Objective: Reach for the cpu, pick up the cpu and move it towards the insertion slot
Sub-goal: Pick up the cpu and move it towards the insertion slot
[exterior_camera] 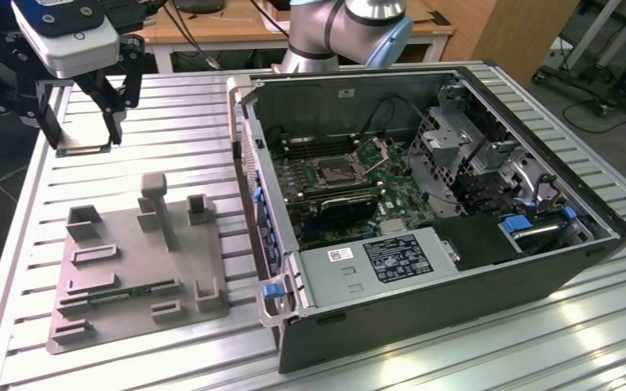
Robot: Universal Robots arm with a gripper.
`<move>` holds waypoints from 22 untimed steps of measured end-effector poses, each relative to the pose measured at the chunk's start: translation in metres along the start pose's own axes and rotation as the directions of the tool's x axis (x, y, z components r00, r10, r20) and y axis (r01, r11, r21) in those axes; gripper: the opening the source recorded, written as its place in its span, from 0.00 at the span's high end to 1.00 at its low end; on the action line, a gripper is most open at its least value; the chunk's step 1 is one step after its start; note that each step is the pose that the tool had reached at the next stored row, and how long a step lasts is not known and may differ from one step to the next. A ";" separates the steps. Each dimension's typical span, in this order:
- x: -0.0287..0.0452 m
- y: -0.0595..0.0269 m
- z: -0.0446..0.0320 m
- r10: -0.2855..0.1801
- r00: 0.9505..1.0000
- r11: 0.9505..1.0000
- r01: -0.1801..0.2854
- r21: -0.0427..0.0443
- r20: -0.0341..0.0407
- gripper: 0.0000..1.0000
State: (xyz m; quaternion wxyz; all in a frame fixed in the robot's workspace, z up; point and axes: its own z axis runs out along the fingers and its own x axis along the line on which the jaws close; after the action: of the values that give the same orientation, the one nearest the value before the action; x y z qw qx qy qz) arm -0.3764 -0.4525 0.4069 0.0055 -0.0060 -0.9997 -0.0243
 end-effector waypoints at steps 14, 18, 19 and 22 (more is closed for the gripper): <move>-0.0068 0.0001 -0.0001 0.000 1.000 1.000 0.000 0.000 0.000 0.45; -0.0091 0.0001 -0.0001 0.000 1.000 1.000 0.000 0.000 0.000 0.45; -0.0100 0.0001 -0.0001 0.000 1.000 1.000 0.000 0.000 0.000 0.45; -0.0121 0.0001 -0.0001 0.000 1.000 1.000 0.000 0.000 0.000 0.45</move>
State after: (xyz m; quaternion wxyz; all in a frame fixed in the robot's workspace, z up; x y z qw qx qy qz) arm -0.3644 -0.4525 0.4068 0.0055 -0.0060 -0.9997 -0.0243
